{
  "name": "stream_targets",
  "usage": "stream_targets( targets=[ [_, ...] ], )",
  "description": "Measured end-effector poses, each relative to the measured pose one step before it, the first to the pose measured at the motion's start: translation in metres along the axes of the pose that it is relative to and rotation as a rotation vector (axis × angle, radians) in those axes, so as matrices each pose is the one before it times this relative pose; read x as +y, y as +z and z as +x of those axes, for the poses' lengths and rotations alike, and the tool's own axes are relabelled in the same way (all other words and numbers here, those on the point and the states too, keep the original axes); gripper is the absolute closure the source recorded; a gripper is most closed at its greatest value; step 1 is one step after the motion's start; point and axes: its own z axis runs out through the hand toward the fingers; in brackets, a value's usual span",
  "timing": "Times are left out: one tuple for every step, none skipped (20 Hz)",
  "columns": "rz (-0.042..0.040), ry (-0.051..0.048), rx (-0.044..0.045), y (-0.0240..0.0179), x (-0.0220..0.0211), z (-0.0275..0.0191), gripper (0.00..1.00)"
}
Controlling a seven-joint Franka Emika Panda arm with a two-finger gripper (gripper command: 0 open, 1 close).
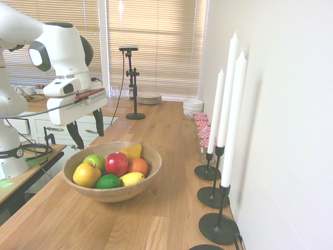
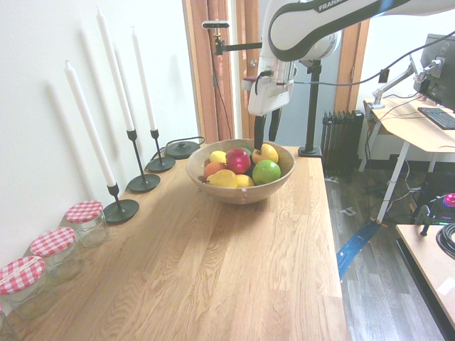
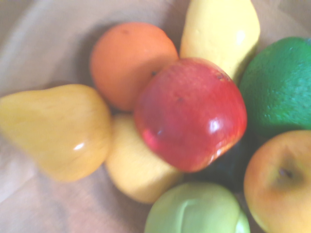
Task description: Take green apple out of the basket
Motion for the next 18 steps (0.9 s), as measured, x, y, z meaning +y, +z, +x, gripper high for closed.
stream_targets(
  targets=[
    [-0.00906, 0.00117, -0.00876, 0.00871, -0.00224, 0.00257, 0.00],
    [-0.00915, 0.00064, -0.00805, 0.00814, -0.00183, 0.00189, 0.00],
    [-0.00821, 0.00017, -0.00788, 0.00729, -0.00123, 0.00106, 0.00],
    [-0.00622, 0.00066, -0.00757, 0.00611, -0.00092, 0.00052, 0.00],
    [-0.00601, 0.00076, -0.00658, 0.00559, -0.00067, 0.00058, 0.00],
    [-0.00619, 0.00086, -0.00586, 0.00518, -0.00042, 0.00064, 0.00],
    [-0.00720, 0.00134, -0.00629, 0.00576, -0.00020, 0.00089, 0.00],
    [-0.00795, 0.00178, -0.00670, 0.00640, -0.00006, 0.00115, 0.00],
    [-0.00765, 0.00241, -0.00597, 0.00624, 0.00020, 0.00146, 0.00],
    [-0.00741, 0.00268, -0.00599, 0.00645, 0.00033, 0.00163, 0.00],
    [-0.00587, 0.00212, -0.00505, 0.00553, 0.00007, 0.00129, 0.00],
    [-0.00466, 0.00145, -0.00370, 0.00451, -0.00005, 0.00103, 0.00],
    [-0.00369, 0.00097, -0.00266, 0.00330, 0.00000, 0.00078, 0.00],
    [-0.00260, 0.00047, -0.00156, 0.00247, -0.00008, 0.00049, 0.00],
    [-0.00152, -0.00025, -0.00059, 0.00194, 0.00003, 0.00026, 0.00],
    [-0.00094, -0.00220, -0.00027, 0.00173, 0.00022, 0.00002, 1.00],
    [0.00006, -0.00583, 0.00134, 0.00150, 0.00003, 0.00019, 1.00],
    [-0.00070, -0.00677, -0.00015, 0.00116, 0.00006, 0.00009, 1.00]
  ],
)
